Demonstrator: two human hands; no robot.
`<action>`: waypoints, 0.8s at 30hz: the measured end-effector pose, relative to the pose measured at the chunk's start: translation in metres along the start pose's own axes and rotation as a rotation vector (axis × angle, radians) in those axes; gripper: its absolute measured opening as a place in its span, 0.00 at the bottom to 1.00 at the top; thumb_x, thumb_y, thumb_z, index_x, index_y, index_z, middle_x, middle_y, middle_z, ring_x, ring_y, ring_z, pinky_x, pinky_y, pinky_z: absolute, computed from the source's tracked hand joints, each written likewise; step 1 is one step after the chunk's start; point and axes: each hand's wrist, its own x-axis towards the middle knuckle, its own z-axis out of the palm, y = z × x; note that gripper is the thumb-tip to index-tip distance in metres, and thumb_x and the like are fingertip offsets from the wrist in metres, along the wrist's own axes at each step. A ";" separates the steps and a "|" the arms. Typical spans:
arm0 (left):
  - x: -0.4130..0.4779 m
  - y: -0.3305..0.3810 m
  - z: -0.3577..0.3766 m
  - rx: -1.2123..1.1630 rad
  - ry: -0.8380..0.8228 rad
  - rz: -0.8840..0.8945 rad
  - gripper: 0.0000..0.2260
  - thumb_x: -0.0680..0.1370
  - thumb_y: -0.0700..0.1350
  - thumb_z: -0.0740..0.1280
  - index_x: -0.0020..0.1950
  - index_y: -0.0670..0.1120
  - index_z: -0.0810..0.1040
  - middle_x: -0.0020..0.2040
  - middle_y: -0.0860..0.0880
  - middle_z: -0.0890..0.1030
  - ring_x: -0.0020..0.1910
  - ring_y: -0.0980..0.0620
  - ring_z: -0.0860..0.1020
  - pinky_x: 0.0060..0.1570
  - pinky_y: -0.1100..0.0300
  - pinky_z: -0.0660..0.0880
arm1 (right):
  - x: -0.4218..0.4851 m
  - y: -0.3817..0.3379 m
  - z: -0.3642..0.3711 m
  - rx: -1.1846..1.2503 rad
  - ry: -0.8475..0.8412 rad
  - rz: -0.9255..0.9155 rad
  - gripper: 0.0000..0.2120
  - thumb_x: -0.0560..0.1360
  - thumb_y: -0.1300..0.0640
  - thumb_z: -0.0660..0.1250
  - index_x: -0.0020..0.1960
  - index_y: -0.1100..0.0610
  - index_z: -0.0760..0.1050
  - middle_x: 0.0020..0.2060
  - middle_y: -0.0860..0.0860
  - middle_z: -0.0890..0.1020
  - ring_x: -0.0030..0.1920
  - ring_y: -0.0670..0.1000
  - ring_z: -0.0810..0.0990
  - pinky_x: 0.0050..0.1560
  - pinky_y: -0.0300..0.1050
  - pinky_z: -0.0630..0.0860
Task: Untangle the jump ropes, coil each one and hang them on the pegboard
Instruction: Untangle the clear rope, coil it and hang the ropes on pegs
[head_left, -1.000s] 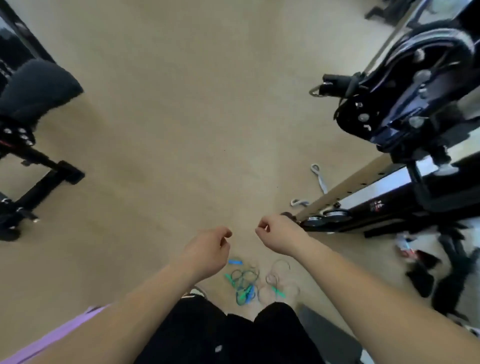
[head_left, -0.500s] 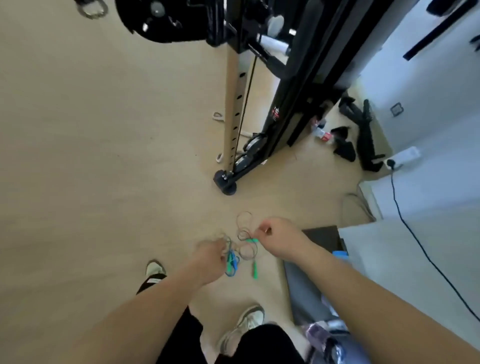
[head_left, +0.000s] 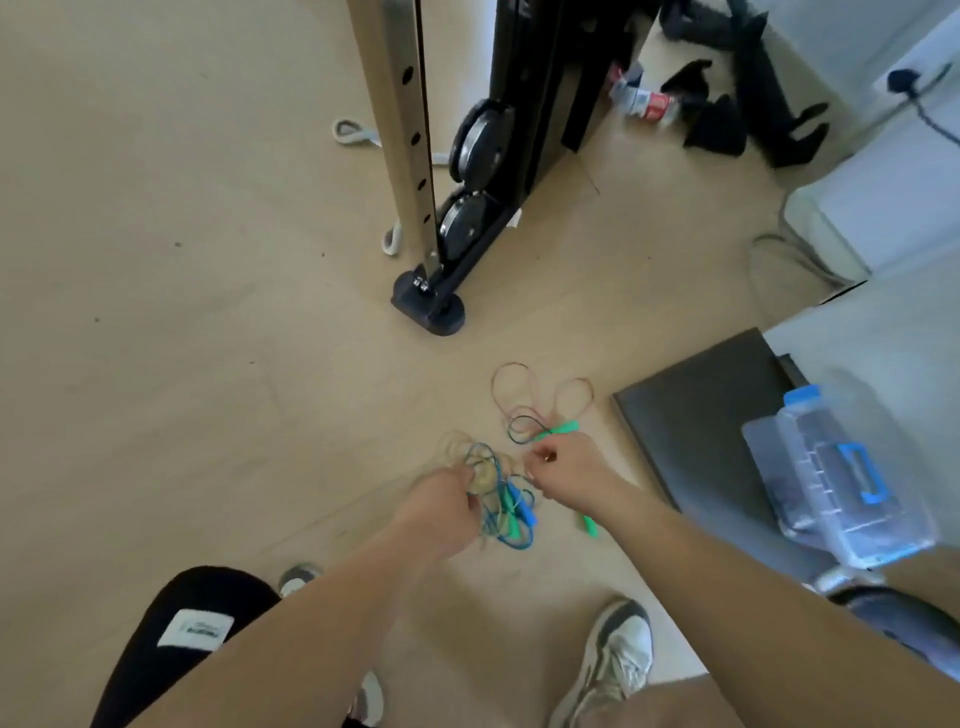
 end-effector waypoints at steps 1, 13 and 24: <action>0.024 -0.009 0.018 0.022 -0.021 0.011 0.14 0.80 0.48 0.61 0.65 0.49 0.77 0.60 0.45 0.83 0.60 0.42 0.81 0.56 0.56 0.76 | 0.023 0.021 0.014 0.020 0.002 0.030 0.13 0.77 0.52 0.63 0.40 0.59 0.79 0.37 0.56 0.83 0.38 0.58 0.82 0.44 0.53 0.82; 0.162 -0.076 0.149 -0.001 -0.089 0.030 0.12 0.79 0.42 0.60 0.60 0.43 0.77 0.59 0.39 0.82 0.59 0.38 0.80 0.54 0.51 0.78 | 0.154 0.138 0.146 0.049 0.001 0.294 0.16 0.80 0.48 0.63 0.60 0.57 0.76 0.55 0.60 0.82 0.50 0.59 0.82 0.50 0.50 0.79; 0.177 -0.093 0.167 -0.168 0.043 0.089 0.09 0.81 0.44 0.60 0.53 0.47 0.80 0.48 0.46 0.84 0.50 0.42 0.81 0.51 0.50 0.78 | 0.208 0.172 0.197 0.498 0.167 0.454 0.13 0.73 0.59 0.70 0.58 0.55 0.80 0.41 0.56 0.81 0.36 0.55 0.79 0.37 0.46 0.75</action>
